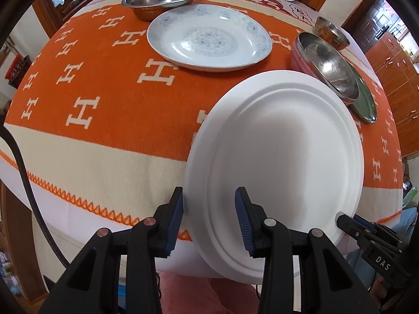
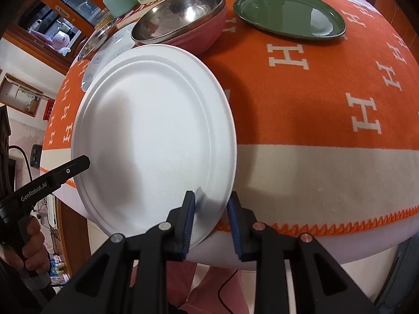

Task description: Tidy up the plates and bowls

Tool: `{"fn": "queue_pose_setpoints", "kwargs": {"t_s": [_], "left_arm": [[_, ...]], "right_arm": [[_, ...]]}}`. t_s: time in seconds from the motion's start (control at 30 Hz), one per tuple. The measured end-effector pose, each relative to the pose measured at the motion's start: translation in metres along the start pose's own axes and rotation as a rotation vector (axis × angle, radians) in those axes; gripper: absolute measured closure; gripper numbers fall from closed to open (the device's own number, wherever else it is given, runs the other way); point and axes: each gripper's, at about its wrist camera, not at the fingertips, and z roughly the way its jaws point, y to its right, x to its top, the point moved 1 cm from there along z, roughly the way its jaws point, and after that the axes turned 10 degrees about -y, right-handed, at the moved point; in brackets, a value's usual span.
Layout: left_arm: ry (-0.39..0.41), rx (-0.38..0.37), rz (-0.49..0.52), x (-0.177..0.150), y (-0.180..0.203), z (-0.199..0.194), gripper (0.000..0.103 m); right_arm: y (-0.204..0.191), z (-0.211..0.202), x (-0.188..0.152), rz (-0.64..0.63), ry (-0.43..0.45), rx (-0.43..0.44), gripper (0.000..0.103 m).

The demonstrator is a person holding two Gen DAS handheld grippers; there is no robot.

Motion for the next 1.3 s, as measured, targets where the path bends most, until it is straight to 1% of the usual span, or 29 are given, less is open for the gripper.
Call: {"fn": "queue_pose_setpoints", "kwargs": {"t_s": [0.27, 0.47, 0.57, 0.6, 0.63, 0.7, 0.77, 0.83, 0.97, 1.1, 1.23, 1.3], "left_arm": [[-0.035, 0.024, 0.001, 0.004, -0.002, 0.003, 0.066], [-0.021, 0.033, 0.009, 0.005, -0.004, -0.002, 0.066], [-0.004, 0.039, 0.022, 0.007, -0.004, -0.009, 0.064], [0.000, 0.044, 0.025, 0.006, -0.004, -0.012, 0.064], [0.004, 0.052, 0.030, 0.006, -0.004, -0.014, 0.064], [0.011, 0.078, 0.045, 0.008, -0.003, -0.017, 0.063], [0.014, 0.086, 0.051, 0.009, -0.004, -0.021, 0.063], [0.018, 0.081, 0.058, 0.010, -0.004, -0.025, 0.063], [0.047, 0.080, 0.082, 0.016, -0.002, -0.034, 0.057], [0.067, 0.063, 0.109, 0.025, 0.000, -0.045, 0.055], [0.093, 0.050, 0.143, 0.035, -0.002, -0.056, 0.051], [0.102, 0.047, 0.165, 0.040, -0.004, -0.060, 0.050]], "right_arm": [[0.000, -0.005, -0.001, -0.004, 0.016, 0.023, 0.076], [0.001, -0.006, 0.000, 0.010, 0.027, 0.036, 0.076], [0.002, -0.009, 0.000, 0.020, 0.045, 0.042, 0.074], [0.002, -0.011, 0.000, 0.021, 0.052, 0.042, 0.070], [0.002, -0.012, -0.001, 0.024, 0.061, 0.042, 0.064], [0.001, -0.016, -0.001, 0.031, 0.081, 0.044, 0.058], [0.001, -0.019, 0.000, 0.040, 0.093, 0.043, 0.056], [0.000, -0.022, 0.000, 0.049, 0.108, 0.039, 0.055], [-0.004, -0.029, 0.000, 0.066, 0.139, 0.028, 0.054], [-0.008, -0.034, 0.001, 0.087, 0.162, 0.022, 0.054], [-0.018, -0.042, 0.004, 0.105, 0.200, 0.017, 0.054], [-0.025, -0.045, 0.006, 0.114, 0.219, 0.015, 0.054]]}}
